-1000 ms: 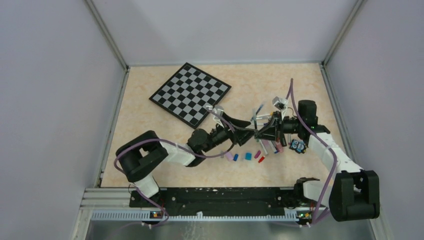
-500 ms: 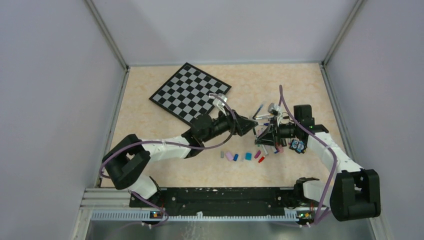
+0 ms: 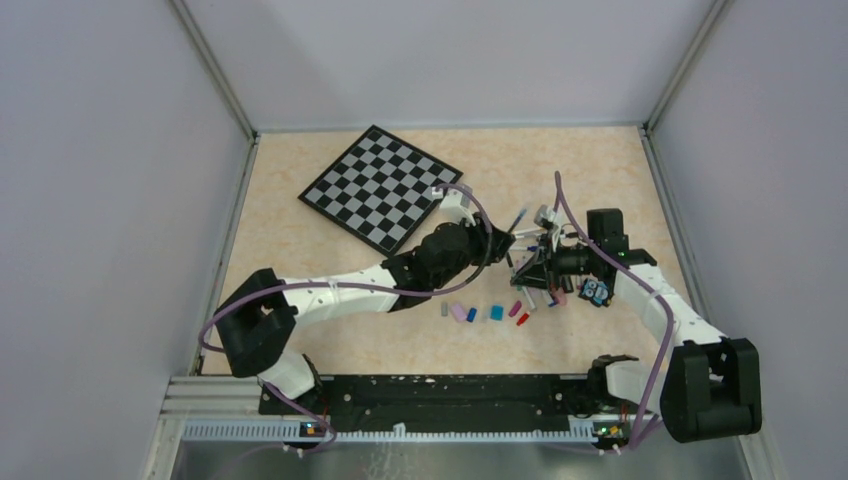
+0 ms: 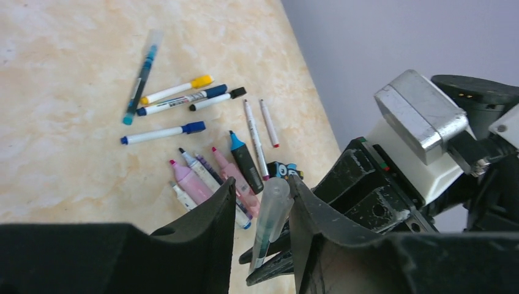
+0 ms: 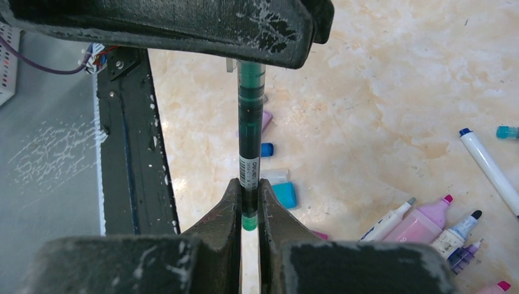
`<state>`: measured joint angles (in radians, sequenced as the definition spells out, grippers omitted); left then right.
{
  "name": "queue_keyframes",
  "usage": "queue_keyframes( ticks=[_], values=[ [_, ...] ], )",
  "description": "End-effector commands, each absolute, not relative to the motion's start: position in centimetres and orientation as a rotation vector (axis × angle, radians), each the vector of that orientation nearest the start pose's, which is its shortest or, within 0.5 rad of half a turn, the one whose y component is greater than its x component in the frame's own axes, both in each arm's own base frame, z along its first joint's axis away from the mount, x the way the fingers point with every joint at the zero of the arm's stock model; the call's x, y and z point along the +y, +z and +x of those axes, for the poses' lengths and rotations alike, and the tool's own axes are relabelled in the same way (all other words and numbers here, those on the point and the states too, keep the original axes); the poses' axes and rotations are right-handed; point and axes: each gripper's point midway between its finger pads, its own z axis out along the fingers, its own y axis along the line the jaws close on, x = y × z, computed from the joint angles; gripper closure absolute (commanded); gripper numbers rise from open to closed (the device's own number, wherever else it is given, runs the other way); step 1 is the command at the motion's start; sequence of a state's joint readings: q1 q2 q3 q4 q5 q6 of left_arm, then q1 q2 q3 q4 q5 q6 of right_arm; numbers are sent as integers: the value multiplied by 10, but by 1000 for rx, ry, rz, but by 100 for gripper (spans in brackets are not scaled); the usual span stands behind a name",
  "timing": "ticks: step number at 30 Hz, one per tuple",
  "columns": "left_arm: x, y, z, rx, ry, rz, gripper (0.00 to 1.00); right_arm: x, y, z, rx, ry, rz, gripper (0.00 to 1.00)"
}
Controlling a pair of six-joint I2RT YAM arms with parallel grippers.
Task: Open the pen caps
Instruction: Open the pen cap from the pen.
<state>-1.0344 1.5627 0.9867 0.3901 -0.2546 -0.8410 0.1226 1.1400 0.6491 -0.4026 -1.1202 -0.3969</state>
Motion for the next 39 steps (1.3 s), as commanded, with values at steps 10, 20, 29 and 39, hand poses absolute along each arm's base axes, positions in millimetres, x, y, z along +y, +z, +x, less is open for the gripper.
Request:
queue_keyframes(
  ticks=[10,20,29,39],
  values=[
    [-413,217,278,1934,-1008,-167,78,183,142,218,1848,1109,-1025,100],
    [-427,224,266,1890,-1115,-51,100,190,150,212,1814,1168,-1034,69],
    [-442,236,250,1776,-1235,153,100,199,167,205,1790,1337,-994,66],
    [-433,240,253,1736,-1291,115,68,196,163,212,1819,1266,-975,100]
  ],
)
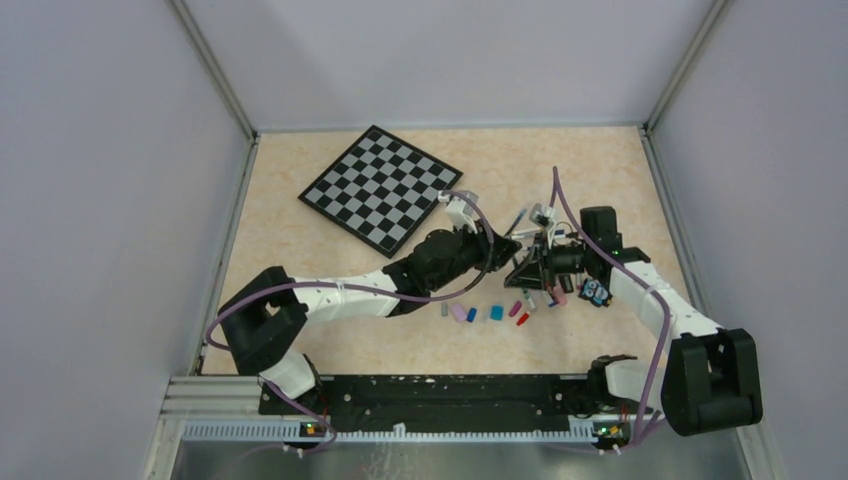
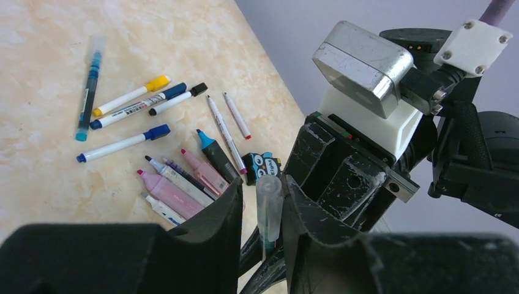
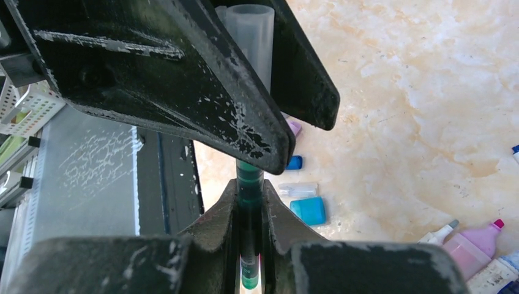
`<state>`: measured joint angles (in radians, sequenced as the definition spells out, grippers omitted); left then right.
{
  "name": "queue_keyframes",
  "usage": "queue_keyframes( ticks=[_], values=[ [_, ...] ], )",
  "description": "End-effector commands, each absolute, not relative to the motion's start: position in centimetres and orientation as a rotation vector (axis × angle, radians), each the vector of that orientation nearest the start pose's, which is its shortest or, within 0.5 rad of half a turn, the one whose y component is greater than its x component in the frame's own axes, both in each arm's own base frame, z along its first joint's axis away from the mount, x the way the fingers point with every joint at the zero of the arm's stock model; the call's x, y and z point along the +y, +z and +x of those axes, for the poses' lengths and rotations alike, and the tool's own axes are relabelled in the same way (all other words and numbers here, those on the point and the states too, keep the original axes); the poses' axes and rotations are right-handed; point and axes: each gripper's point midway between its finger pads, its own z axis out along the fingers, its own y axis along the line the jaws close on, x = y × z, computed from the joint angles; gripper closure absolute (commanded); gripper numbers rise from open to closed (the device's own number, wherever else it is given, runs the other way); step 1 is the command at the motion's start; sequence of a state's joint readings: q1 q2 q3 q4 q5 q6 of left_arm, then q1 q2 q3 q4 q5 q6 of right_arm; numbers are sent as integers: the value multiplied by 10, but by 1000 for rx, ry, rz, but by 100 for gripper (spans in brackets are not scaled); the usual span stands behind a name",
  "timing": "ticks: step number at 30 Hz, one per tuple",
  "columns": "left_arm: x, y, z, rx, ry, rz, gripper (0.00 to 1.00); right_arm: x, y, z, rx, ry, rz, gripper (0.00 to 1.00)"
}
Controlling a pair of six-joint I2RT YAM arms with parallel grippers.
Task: Open the pen caps
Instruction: Open the pen cap from the pen.
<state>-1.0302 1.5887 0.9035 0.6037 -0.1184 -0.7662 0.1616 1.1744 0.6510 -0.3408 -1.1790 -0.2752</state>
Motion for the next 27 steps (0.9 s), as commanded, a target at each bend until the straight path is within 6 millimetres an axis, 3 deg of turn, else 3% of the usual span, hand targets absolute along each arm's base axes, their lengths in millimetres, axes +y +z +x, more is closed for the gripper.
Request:
queue_keyframes(
  ticks=[1,9,24,27],
  values=[
    [-433,237,255,1760,-1278,98,67,195,161,214,1825,1244,-967,100],
    [-436,226,258,1821,-1262,58,70,191,154,224,1865,1172,-927,100],
    [-433,244,270,1765,-1257,28,69,194,151,218,1865,1211,-940,100],
    [-431,246,270,1758,-1263,24,73,195,151,217,1866,1212,-941,100]
  ],
)
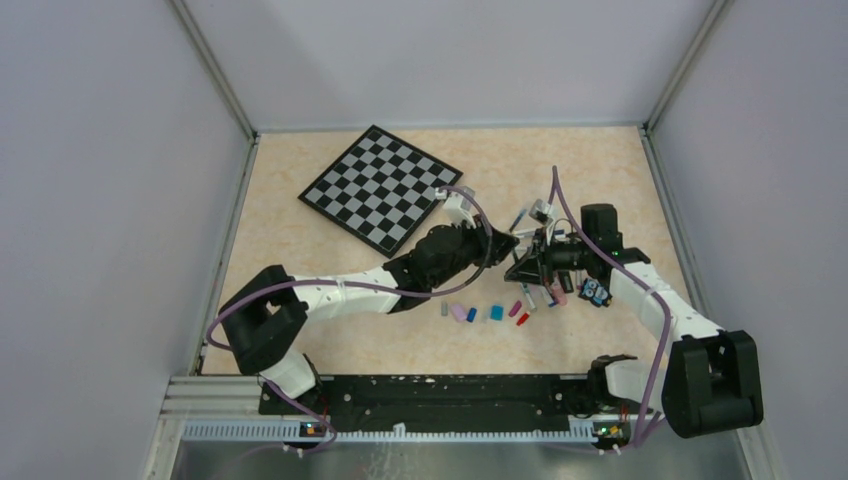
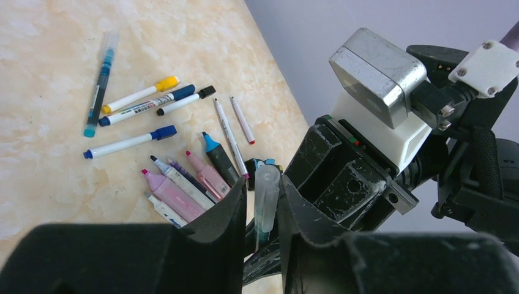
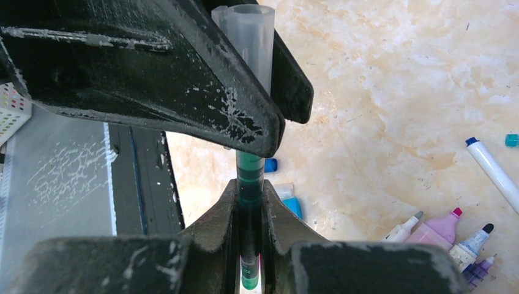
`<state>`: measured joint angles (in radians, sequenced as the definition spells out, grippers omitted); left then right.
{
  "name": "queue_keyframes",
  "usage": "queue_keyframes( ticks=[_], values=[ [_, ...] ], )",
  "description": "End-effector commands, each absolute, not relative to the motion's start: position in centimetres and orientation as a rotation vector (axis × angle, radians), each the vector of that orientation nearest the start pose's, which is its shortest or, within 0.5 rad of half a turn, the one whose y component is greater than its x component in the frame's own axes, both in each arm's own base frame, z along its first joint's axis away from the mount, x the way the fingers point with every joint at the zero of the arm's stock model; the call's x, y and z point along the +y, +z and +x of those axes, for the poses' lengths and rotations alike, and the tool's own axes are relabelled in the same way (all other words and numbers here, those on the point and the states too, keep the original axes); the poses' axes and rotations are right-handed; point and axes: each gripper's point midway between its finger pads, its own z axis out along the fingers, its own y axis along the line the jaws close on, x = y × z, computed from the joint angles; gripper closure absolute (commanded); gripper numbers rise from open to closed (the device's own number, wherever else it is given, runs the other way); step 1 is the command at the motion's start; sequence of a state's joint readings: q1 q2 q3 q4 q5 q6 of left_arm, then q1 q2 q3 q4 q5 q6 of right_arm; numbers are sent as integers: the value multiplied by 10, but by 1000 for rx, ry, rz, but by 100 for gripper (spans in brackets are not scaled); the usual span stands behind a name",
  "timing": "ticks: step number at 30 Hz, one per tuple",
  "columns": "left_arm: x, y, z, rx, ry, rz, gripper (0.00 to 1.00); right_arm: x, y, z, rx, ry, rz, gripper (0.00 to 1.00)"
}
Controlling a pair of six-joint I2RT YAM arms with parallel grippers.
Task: Open the pen caps
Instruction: Open the pen cap from the pen.
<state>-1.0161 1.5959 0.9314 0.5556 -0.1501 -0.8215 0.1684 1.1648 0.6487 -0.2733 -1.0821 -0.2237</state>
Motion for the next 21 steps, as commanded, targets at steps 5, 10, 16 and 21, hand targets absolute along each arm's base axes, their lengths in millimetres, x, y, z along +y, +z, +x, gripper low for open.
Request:
queue_keyframes(
  ticks=[5,10,16,21],
  values=[
    [-432,251,268,1727,-1302,44,100,195,150,217,1872,1212,-941,100],
    [-410,292,308,1613,-1311,46,100,196,142,216,1893,1204,-956,100],
    [-318,393,398,1379,-1076,-181,100,199,139,214,1912,1228,-952,100],
    [-305,411,388,1299,-1128,-178,100,201,140,213,1902,1236,-963,100]
  ],
)
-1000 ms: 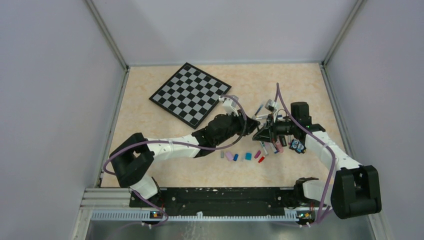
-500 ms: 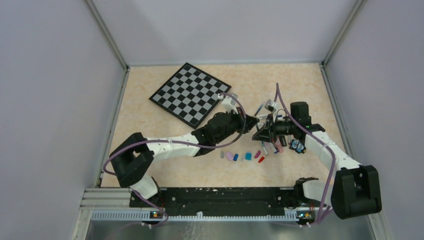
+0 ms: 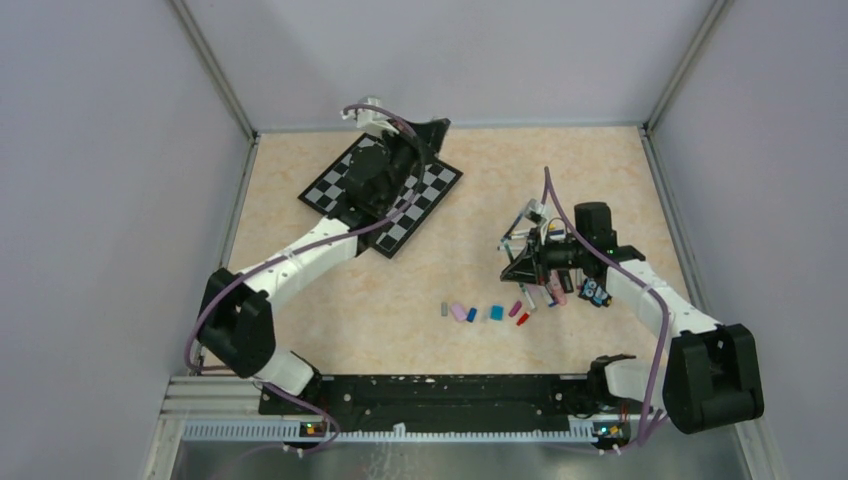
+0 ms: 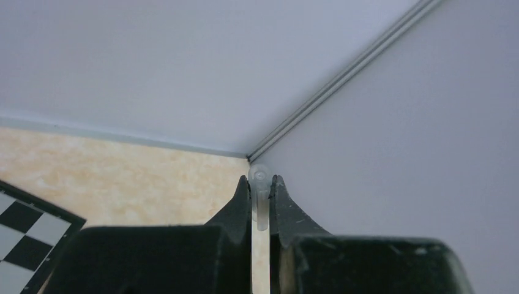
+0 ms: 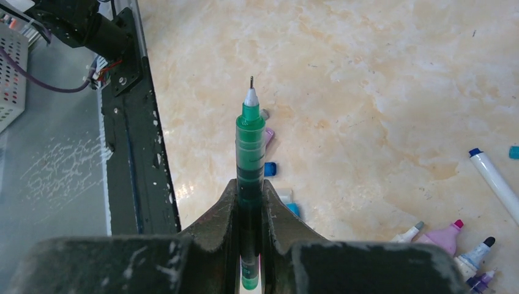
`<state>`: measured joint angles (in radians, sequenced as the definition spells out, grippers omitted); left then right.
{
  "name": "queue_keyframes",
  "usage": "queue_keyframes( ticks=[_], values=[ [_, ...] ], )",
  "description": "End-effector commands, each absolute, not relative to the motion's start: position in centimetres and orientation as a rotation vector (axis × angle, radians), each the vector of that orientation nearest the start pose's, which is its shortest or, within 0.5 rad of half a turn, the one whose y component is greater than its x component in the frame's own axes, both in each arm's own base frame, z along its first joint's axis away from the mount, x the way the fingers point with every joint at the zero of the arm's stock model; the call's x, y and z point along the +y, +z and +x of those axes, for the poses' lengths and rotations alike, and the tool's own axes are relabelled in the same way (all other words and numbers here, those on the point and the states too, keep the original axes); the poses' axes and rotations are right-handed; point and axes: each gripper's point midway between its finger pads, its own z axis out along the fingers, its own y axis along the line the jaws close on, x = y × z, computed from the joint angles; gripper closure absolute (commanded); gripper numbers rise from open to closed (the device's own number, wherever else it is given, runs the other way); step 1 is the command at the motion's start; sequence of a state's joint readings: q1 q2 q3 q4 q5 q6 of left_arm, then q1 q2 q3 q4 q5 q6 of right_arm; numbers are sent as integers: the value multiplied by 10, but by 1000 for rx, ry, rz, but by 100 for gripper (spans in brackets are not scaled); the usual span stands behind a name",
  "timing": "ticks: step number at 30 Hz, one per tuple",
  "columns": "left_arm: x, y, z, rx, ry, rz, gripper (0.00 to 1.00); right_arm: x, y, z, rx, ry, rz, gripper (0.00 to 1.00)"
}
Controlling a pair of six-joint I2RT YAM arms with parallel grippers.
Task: Open the pen caps
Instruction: Open the pen cap from the pen, then place the pen cap at the center of the board, then place the pen at the center of the board.
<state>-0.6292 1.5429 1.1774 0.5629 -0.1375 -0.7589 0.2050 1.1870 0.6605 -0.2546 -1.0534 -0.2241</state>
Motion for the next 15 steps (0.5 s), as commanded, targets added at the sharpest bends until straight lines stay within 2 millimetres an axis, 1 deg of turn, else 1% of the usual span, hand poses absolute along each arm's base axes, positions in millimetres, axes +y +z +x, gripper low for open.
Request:
queue_keyframes(
  ticks=[1,3,4,6,7,8,9,11,13,15],
  values=[
    [-307,408,379,1294,-1155,-136,100,201,141,214,1898,1228,-967,100],
    [-306,397,357,1272,-1191,-52,100,200,140,217,1891,1200,-979,100],
    [-307,385,344,1281,-1216,-6,100,200,141,219,1886,1181,-989,100],
    [-299,358,324,1328,-1210,41,100,199,140,226,1893,1142,-1000,100],
    [-295,342,314,1367,-1198,67,100,200,139,229,1900,1123,-1010,100],
    [-291,321,305,1426,-1182,90,100,204,136,230,1910,1108,-1032,100],
    [-285,313,295,1461,-1171,107,100,207,133,232,1927,1088,-1052,100],
    [-273,288,281,1551,-1123,123,100,216,124,238,1973,1042,-1080,100],
    [-261,256,273,1674,-1061,103,100,227,116,248,2029,997,-1077,100],
    [-245,221,267,1797,-984,44,100,240,109,259,2087,978,-1058,100]
  ],
)
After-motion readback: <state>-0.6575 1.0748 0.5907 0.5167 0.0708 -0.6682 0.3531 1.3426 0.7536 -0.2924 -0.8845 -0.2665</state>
